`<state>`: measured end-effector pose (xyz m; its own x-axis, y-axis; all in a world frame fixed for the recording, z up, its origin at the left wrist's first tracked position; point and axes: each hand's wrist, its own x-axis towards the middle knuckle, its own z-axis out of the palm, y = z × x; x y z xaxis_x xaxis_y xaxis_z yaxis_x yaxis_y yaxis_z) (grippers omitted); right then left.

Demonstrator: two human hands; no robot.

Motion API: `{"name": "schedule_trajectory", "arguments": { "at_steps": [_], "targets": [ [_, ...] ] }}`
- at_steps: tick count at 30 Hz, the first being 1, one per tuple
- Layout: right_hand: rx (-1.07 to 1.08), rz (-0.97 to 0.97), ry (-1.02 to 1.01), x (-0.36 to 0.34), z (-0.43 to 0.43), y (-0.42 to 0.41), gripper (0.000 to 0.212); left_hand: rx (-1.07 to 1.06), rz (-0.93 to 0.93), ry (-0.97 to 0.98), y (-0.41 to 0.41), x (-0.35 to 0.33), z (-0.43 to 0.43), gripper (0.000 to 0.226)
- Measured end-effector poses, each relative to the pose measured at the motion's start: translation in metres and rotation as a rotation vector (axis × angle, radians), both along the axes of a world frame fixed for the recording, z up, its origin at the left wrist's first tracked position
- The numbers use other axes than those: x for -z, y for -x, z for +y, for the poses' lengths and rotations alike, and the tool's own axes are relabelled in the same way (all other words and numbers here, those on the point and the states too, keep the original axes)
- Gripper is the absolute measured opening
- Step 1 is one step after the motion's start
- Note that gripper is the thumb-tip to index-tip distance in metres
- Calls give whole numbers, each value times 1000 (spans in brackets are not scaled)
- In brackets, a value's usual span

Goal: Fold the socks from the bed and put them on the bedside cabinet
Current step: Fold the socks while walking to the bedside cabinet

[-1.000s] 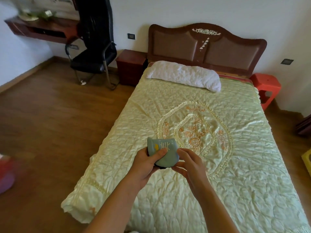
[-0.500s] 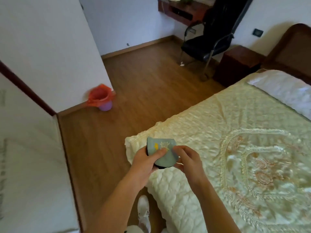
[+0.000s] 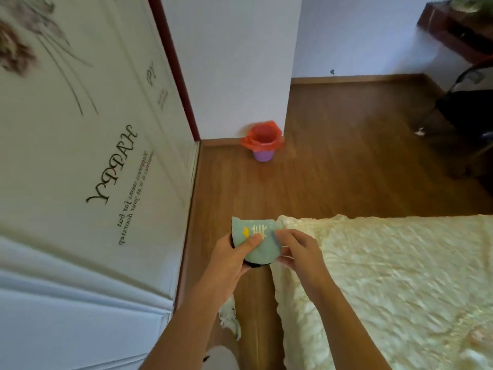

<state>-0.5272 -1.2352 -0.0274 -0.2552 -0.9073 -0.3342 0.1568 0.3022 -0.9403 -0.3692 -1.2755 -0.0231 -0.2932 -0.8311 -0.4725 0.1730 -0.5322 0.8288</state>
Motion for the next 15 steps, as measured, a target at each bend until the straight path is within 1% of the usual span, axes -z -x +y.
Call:
{"name": "schedule_trajectory", "arguments": {
  "at_steps": [1,4,10,15],
  "targets": [
    [-15,4,-9,3,-13,-6,16,-19,-2,1,-8,3,-10,47],
    [-59,20,-33,10,-59,-21,21,-73,10,2,-27,11,-50,50],
    [-97,54,-33,12,-184,-40,19,-75,28,11,-48,19,-168,39],
    [-83,74,-43,1,-288,-56,21,-59,19,40,-62,11,-277,45]
  ]
}}
